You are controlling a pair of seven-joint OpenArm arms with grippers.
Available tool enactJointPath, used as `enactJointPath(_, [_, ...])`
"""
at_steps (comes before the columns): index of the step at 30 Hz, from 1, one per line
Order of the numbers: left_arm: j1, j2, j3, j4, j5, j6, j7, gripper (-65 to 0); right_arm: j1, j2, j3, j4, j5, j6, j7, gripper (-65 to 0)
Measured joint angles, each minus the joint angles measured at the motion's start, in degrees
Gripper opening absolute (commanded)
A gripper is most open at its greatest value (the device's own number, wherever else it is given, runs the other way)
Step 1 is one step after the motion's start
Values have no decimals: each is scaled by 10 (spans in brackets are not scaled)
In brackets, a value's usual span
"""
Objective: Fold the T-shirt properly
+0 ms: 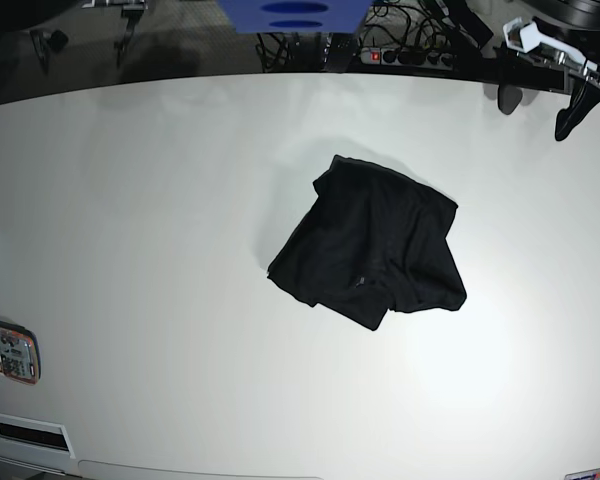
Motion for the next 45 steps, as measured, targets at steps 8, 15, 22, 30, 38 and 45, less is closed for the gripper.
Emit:
enactJointPath(8, [27, -5, 66, -139, 48, 0, -6, 0, -16, 15, -24, -111, -9, 3, -2, -5])
enactJointPath(15, [-16, 1, 172, -331, 72, -5, -2, 0, -16, 27, -64, -264, 1, -1, 3, -5])
enactJointPath(22, [-167, 1, 289, -534, 66, -2, 6, 0, 123, 84, -170, -527, -10, 3, -12, -5])
enactJointPath(30, [-229, 22, 316, -549, 67, 0, 29, 0, 276, 102, -263, -721, 0, 2, -58, -5])
enactJointPath(38, [-402, 49, 474, -859, 62, -6, 386, 0, 384, 113, -414, -715, 18, -11, -566, -5])
enactJointPath(45, [-547, 86, 490, -853, 60, 0, 592, 0, 436, 60, -422, -722, 12, 3, -699, -5])
